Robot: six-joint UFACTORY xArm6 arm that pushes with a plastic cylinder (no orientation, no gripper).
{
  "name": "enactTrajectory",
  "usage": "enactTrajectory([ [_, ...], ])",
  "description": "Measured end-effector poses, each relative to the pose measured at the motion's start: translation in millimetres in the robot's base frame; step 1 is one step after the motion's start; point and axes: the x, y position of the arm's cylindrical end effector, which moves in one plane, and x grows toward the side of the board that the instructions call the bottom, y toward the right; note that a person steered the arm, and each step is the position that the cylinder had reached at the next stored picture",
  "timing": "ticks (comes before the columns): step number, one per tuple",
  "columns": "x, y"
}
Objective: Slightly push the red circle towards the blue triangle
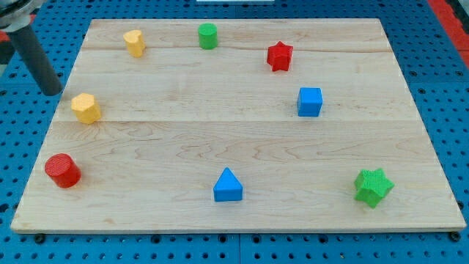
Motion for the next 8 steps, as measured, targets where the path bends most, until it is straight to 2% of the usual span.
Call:
enactTrajectory([
  [1, 38, 0],
  [2, 110, -1],
  [3, 142, 16],
  [5, 160, 57],
  [7, 195, 61],
  [8, 194, 92],
])
